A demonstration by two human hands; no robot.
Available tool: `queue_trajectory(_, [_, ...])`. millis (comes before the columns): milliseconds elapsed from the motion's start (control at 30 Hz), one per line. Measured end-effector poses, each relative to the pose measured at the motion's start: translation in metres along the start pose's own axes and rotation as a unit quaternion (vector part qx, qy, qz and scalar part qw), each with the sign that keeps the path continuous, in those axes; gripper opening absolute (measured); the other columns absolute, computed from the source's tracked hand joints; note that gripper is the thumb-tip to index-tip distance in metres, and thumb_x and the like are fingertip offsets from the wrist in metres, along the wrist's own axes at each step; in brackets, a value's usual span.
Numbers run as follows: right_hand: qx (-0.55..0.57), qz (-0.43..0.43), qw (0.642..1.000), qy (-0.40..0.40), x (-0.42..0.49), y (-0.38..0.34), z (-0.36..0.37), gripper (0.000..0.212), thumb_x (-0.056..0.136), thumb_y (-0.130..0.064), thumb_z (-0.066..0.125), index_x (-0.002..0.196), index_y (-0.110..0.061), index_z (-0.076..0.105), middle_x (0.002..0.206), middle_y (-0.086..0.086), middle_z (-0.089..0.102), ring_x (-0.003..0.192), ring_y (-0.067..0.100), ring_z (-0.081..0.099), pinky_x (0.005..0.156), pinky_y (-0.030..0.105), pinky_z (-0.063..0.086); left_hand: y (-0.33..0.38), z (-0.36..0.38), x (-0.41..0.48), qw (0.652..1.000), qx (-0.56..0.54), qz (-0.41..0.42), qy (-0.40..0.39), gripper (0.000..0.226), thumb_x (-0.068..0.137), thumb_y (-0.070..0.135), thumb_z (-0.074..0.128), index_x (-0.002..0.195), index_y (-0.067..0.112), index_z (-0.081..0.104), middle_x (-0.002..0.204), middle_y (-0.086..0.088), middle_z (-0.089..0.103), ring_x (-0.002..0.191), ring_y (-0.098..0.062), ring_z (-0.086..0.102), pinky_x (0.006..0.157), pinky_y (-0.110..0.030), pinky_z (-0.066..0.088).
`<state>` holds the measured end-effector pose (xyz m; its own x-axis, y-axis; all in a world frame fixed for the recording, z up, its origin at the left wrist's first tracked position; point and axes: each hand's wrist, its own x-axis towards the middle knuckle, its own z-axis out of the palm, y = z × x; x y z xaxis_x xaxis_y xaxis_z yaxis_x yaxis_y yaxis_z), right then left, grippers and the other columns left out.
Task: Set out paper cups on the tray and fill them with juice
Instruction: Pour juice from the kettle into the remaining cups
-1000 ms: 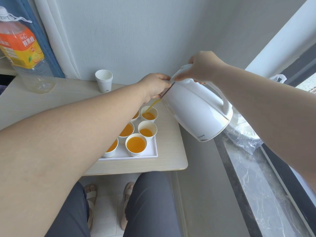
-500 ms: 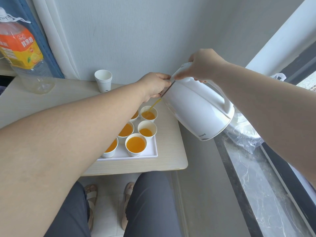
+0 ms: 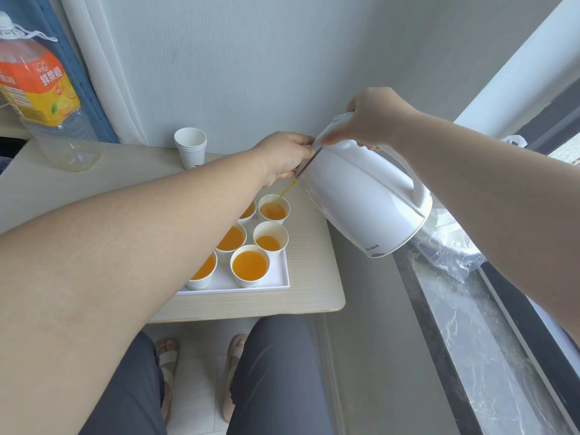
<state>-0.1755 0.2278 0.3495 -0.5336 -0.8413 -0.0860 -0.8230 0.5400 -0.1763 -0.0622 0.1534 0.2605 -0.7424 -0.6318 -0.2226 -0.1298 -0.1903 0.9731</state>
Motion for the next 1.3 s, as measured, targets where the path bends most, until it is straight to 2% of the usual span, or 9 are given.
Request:
queue_trajectory(133, [-0.01,0.001,1.0,-0.004,-0.0006,-0.002,-0.0016,0.044,0.064,-0.051,0.077,0.066,-0.014,0.052,0.059,0.003,0.058,0.057,0.022,0.054,0.055,0.026,0.041,0.0004,-0.0001,0.0008,1.0,-0.003,-0.002,0.002,0.034,0.095,0.013,0.056,0.129,0.015,0.057,0.103,0.0,0.063,0.076,-0.004,0.059,0.058,-0.008,0.048])
queue_trajectory(333, [-0.016,0.004,1.0,-0.01,-0.0014,-0.0025,-0.0021,0.045,0.065,-0.052,0.077,0.068,-0.014,0.054,0.057,0.002,0.057,0.056,0.022,0.053,0.053,0.025,0.04,0.0019,-0.0006,-0.0006,1.0,-0.006,-0.002,-0.005,0.031,0.096,0.011,0.054,0.127,0.015,0.058,0.088,0.007,0.063,0.074,-0.005,0.059,0.055,-0.007,0.048])
queue_trajectory(467, [-0.022,0.002,1.0,-0.017,-0.001,-0.0034,-0.0027,0.044,0.067,-0.051,0.075,0.07,-0.013,0.055,0.061,0.004,0.059,0.059,0.023,0.054,0.055,0.025,0.041,0.0011,-0.0009,-0.0005,1.0,-0.006,-0.005,-0.004,0.032,0.096,0.01,0.053,0.128,0.015,0.057,0.088,0.006,0.063,0.074,-0.005,0.059,0.054,-0.006,0.049])
queue_trajectory(633, [-0.011,0.006,1.0,-0.013,0.0001,-0.0032,-0.0005,0.042,0.066,-0.049,0.076,0.069,-0.013,0.054,0.062,0.004,0.06,0.057,0.023,0.054,0.059,0.026,0.044,-0.0004,-0.0008,0.0017,1.0,-0.012,-0.007,0.0,0.032,0.095,0.011,0.055,0.126,0.015,0.058,0.087,0.008,0.063,0.076,-0.004,0.059,0.065,-0.012,0.048])
queue_trajectory(833, [-0.021,0.009,1.0,-0.017,0.0001,-0.0041,0.0004,0.041,0.067,-0.048,0.075,0.068,-0.012,0.054,0.06,0.004,0.058,0.057,0.023,0.054,0.054,0.024,0.041,-0.0036,-0.0017,0.0023,1.0,-0.006,-0.01,0.001,0.034,0.095,0.011,0.055,0.129,0.014,0.057,0.105,0.0,0.063,0.087,-0.01,0.06,0.065,-0.013,0.048])
queue_trajectory(933, [-0.021,0.008,1.0,-0.017,0.0002,-0.0047,0.0012,0.041,0.068,-0.047,0.075,0.067,-0.013,0.053,0.059,0.004,0.058,0.057,0.023,0.055,0.055,0.024,0.041,-0.0041,-0.0025,0.0025,1.0,-0.009,-0.011,0.002,0.034,0.095,0.011,0.055,0.129,0.014,0.057,0.106,-0.001,0.063,0.085,-0.009,0.06,0.064,-0.012,0.048])
queue_trajectory(1200, [-0.016,0.004,1.0,-0.015,0.0029,-0.0071,0.0034,0.041,0.067,-0.047,0.075,0.067,-0.013,0.053,0.061,0.004,0.059,0.057,0.023,0.055,0.059,0.025,0.044,-0.0065,-0.0058,0.0042,1.0,-0.001,-0.013,0.003,0.034,0.094,0.011,0.056,0.128,0.015,0.057,0.108,-0.001,0.063,0.098,-0.014,0.059,0.081,-0.023,0.046])
queue_trajectory(1300, [-0.021,0.005,1.0,-0.016,0.0035,-0.0078,0.0049,0.041,0.066,-0.047,0.075,0.067,-0.012,0.053,0.062,0.005,0.06,0.058,0.024,0.056,0.061,0.026,0.045,-0.0072,-0.0063,0.0035,1.0,0.001,-0.014,0.003,0.035,0.094,0.011,0.056,0.13,0.015,0.057,0.108,-0.001,0.063,0.098,-0.014,0.06,0.074,-0.018,0.048])
